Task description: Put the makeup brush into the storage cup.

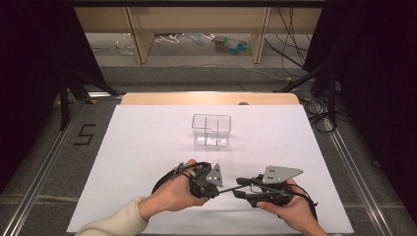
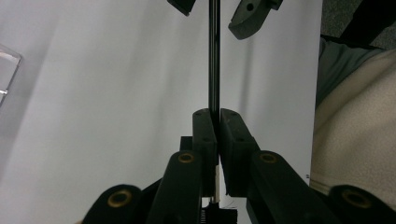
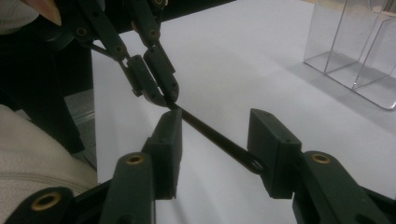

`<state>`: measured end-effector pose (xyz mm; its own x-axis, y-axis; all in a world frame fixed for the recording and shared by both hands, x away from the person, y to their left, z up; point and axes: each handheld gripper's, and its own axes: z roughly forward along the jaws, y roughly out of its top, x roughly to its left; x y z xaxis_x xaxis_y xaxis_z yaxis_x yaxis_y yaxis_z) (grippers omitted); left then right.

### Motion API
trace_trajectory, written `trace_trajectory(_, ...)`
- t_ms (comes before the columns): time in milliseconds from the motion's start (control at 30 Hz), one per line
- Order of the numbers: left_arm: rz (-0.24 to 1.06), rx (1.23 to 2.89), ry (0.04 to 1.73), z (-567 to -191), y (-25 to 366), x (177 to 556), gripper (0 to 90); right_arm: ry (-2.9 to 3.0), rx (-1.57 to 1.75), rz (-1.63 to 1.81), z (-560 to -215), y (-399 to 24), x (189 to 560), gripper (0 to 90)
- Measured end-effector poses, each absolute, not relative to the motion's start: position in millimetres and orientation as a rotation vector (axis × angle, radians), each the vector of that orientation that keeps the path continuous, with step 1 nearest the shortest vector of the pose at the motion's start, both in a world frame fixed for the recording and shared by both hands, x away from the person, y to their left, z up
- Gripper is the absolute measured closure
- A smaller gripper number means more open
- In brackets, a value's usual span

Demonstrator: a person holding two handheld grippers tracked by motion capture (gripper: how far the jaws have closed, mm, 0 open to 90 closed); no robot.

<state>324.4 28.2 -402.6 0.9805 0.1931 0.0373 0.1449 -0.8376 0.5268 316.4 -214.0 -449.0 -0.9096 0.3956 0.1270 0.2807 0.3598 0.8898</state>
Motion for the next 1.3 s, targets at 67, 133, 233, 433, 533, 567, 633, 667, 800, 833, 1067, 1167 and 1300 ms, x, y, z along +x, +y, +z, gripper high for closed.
trace_trajectory(67,0.124,2.587,0.225,-402.6,28.1,324.7,85.2,2.504,0.624,1.603,-448.9,-213.9,316.2,59.0)
trace_trajectory(133,0.125,2.589,0.223,-402.9,28.1,324.6,85.2,2.505,0.625,1.606,-448.6,-214.0,316.2,59.6)
trace_trajectory(233,0.115,2.591,0.22,-404.6,27.8,324.9,85.2,2.511,0.616,1.608,-448.6,-214.1,316.1,62.0)
trace_trajectory(433,0.114,2.597,0.205,-404.8,27.8,324.9,85.1,2.517,0.603,1.606,-448.3,-214.7,316.2,67.7)
trace_trajectory(533,0.112,2.599,0.198,-404.7,28.0,324.9,85.1,2.527,0.599,1.606,-448.2,-215.1,316.1,69.5)
trace_trajectory(567,0.111,2.6,0.197,-404.7,28.1,324.9,85.1,2.527,0.599,1.606,-448.2,-215.1,316.1,69.5)
trace_trajectory(633,0.114,2.604,0.19,-404.6,28.5,324.8,85.0,2.535,0.595,1.605,-448.1,-215.3,316.0,70.8)
trace_trajectory(667,0.111,2.605,0.188,-404.7,28.5,324.6,84.9,2.536,0.597,1.608,-448.1,-215.3,315.9,71.5)
trace_trajectory(800,0.127,2.609,0.167,-403.8,29.4,325.3,84.0,2.561,0.602,1.626,-447.6,-216.4,316.1,74.8)
trace_trajectory(833,0.129,2.605,0.167,-403.5,29.8,325.4,84.0,2.57,0.6,1.639,-447.4,-216.6,316.2,75.7)
trace_trajectory(1067,0.196,2.585,0.221,-396.8,38.3,331.3,73.8,2.566,0.595,1.672,-445.6,-216.3,314.2,85.6)
trace_trajectory(1167,0.206,2.522,0.27,-392.3,45.1,333.0,66.3,2.498,0.646,1.675,-443.4,-222.6,317.3,85.6)
trace_trajectory(1300,0.226,2.471,0.305,-386.6,54.9,335.6,57.6,2.455,0.665,1.699,-444.0,-224.3,318.8,85.6)
